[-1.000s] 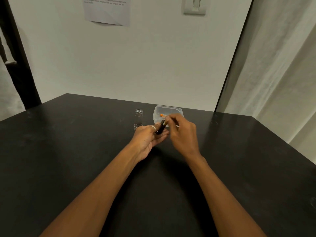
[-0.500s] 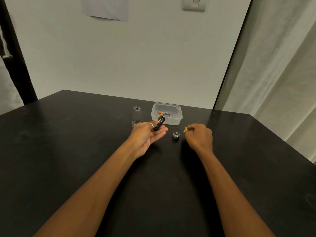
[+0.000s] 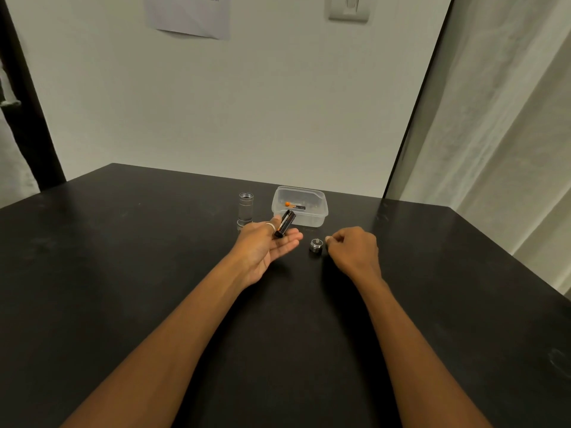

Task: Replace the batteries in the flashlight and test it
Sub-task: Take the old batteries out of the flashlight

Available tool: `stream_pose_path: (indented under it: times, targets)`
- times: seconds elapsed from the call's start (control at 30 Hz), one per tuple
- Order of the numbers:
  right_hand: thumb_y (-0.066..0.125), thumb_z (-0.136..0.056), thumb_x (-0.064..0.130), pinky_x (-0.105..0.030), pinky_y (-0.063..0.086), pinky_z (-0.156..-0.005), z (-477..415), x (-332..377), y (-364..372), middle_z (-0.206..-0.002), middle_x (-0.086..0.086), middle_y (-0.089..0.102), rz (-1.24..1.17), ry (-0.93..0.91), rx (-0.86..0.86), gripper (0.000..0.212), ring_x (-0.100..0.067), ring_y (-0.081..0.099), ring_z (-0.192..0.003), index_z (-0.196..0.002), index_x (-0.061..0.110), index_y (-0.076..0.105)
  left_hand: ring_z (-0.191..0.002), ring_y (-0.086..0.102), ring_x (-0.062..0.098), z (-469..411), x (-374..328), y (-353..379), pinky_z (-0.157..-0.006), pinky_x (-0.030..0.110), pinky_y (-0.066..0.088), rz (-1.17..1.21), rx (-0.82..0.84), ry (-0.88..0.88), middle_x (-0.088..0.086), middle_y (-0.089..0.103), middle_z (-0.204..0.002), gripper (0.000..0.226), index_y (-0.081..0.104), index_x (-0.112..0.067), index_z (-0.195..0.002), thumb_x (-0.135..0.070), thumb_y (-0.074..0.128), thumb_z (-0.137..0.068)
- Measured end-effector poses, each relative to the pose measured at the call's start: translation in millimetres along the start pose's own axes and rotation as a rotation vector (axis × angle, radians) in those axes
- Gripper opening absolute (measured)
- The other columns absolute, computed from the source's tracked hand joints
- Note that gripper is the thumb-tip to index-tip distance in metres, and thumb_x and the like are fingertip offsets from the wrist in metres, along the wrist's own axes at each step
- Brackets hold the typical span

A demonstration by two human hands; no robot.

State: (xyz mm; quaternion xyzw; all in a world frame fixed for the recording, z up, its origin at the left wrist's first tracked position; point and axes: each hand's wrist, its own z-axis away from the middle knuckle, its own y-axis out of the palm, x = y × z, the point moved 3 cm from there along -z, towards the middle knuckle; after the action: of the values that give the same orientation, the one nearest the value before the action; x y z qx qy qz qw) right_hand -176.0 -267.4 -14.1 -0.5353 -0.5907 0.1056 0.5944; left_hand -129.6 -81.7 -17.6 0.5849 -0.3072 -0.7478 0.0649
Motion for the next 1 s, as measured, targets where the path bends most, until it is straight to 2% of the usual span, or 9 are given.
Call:
stream_pose_path:
  times: [0.17, 0.5, 0.57, 0.63, 0.67, 0.73, 0.8, 0.9, 1.0]
  targets:
    - [0.061, -0.098, 0.027, -0.023, 0.035, -0.046, 0, -4, -5, -0.051, -0.001, 0.053, -0.079, 0.021, -0.078, 0.051, -0.013, 0.049, -0.049, -0.050, 0.014, 0.052, -0.081, 0.079, 0.026, 0, 0, 0, -0.063, 0.030, 0.063, -0.016, 0.005, -0.006, 0.018, 0.079, -0.083, 0.028, 0.063, 0.002, -0.107, -0.021, 0.047, -0.108]
    - [0.060, -0.099, 0.027, -0.025, 0.040, -0.053, -3, -6, -2, -0.052, -0.001, 0.053, -0.136, -0.008, -0.082, 0.050, -0.014, 0.049, -0.051, -0.052, 0.014, 0.052, -0.082, 0.079, 0.027, 2, 0, 1, -0.060, 0.030, 0.062, -0.016, 0.021, -0.037, 0.020, 0.079, -0.086, 0.027, 0.058, 0.000, -0.114, -0.018, 0.038, -0.110]
    - [0.060, -0.100, 0.031, -0.028, 0.047, -0.060, 0, -1, -4, -0.060, 0.003, 0.060, -0.170, -0.068, -0.127, 0.041, -0.010, 0.055, -0.057, -0.061, 0.017, 0.061, -0.084, 0.079, 0.027, 2, 0, 1, -0.061, 0.030, 0.062, -0.023, 0.030, -0.043, 0.020, 0.079, -0.088, 0.031, 0.059, 0.002, -0.117, -0.019, 0.037, -0.111]
    - [0.064, -0.098, 0.037, -0.020, 0.050, -0.071, 4, 10, -5, -0.087, 0.009, 0.072, -0.279, -0.170, -0.110, 0.022, -0.006, 0.066, -0.080, -0.091, 0.019, 0.076, -0.086, 0.079, 0.027, 2, 1, 0, -0.062, 0.030, 0.062, -0.020, 0.040, -0.054, 0.021, 0.079, -0.090, 0.034, 0.061, 0.004, -0.117, -0.019, 0.036, -0.111]
    - [0.067, -0.095, 0.039, -0.016, 0.049, -0.078, 6, 17, -4, -0.101, 0.011, 0.073, -0.334, -0.235, -0.068, 0.024, -0.005, 0.066, -0.093, -0.108, 0.020, 0.076, -0.086, 0.079, 0.027, 1, 1, -1, -0.062, 0.030, 0.062, -0.013, 0.045, -0.059, 0.020, 0.079, -0.091, 0.035, 0.062, 0.004, -0.116, -0.019, 0.036, -0.111]
    - [0.074, -0.089, 0.042, -0.016, 0.047, -0.089, 11, 30, 0, -0.118, 0.016, 0.067, -0.383, -0.345, 0.026, 0.039, -0.003, 0.061, -0.111, -0.124, 0.024, 0.071, -0.086, 0.079, 0.026, 1, 2, -2, -0.064, 0.031, 0.063, -0.006, 0.055, -0.061, 0.018, 0.079, -0.090, 0.034, 0.064, 0.002, -0.116, -0.018, 0.037, -0.110]
    - [0.081, -0.083, 0.041, -0.009, 0.042, -0.091, 16, 39, 6, -0.121, 0.022, 0.063, -0.370, -0.425, 0.072, 0.050, 0.008, 0.055, -0.113, -0.128, 0.027, 0.067, -0.089, 0.078, 0.024, 0, 2, -4, -0.067, 0.034, 0.063, -0.013, 0.062, -0.057, 0.015, 0.079, -0.092, 0.032, 0.063, -0.001, -0.119, -0.016, 0.037, -0.110]
    - [0.085, -0.079, 0.031, 0.008, 0.036, -0.079, 20, 43, 14, -0.109, 0.037, 0.056, -0.370, -0.478, 0.071, 0.053, 0.030, 0.050, -0.101, -0.129, 0.024, 0.066, -0.093, 0.078, 0.022, 0, 2, -3, -0.068, 0.035, 0.064, -0.065, 0.088, -0.057, 0.017, 0.079, -0.099, 0.032, 0.061, -0.006, -0.123, -0.016, 0.034, -0.110]
    - [0.085, -0.078, 0.022, 0.009, 0.035, -0.078, 19, 42, 16, -0.103, 0.041, 0.052, -0.380, -0.513, 0.024, 0.052, 0.034, 0.048, -0.099, -0.127, 0.022, 0.067, -0.093, 0.078, 0.022, 1, 2, -1, -0.066, 0.032, 0.063, -0.103, 0.107, -0.059, 0.018, 0.078, -0.104, 0.035, 0.063, -0.009, -0.125, -0.030, 0.038, -0.110]
